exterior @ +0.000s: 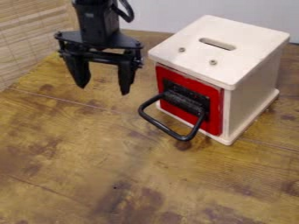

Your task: Close the drawer

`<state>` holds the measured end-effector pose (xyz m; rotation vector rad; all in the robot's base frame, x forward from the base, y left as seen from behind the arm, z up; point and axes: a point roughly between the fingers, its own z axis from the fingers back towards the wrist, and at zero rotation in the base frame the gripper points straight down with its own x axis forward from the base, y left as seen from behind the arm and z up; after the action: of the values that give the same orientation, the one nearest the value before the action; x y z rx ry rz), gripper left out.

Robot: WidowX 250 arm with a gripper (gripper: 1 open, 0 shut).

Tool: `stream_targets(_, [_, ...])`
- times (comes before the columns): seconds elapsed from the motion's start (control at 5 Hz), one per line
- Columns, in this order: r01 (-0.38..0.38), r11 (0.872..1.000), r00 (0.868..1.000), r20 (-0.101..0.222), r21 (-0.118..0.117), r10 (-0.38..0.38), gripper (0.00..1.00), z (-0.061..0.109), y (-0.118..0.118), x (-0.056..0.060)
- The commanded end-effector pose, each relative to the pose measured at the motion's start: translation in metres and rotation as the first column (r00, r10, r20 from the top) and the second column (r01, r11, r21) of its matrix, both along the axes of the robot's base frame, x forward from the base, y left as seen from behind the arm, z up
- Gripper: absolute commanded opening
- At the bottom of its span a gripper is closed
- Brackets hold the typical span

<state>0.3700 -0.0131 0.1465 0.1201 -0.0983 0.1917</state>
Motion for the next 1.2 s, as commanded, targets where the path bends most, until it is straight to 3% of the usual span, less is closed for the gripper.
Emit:
stream_targets(0.0, [0.132, 0.991, 0.989, 0.062, -0.008, -0.131, 1.00, 0.019, -0.018, 0.004])
stream_targets(0.2, [0.083, 0.996, 0.995, 0.055, -0.012, -0.083, 1.00, 0.017, -0.017, 0.004])
stream_targets(0.6, [0.145, 0.989, 0.986, 0.081, -0.012, -0.144, 1.00, 0.039, -0.005, 0.004])
stream_targets(0.8, [0.285, 0.959, 0.952, 0.113, 0.005, -0.284, 1.00, 0.055, -0.005, 0.000])
stream_targets(1.0, [0.402, 0.915, 0.907, 0.132, 0.010, -0.400, 1.00, 0.072, -0.013, -0.007])
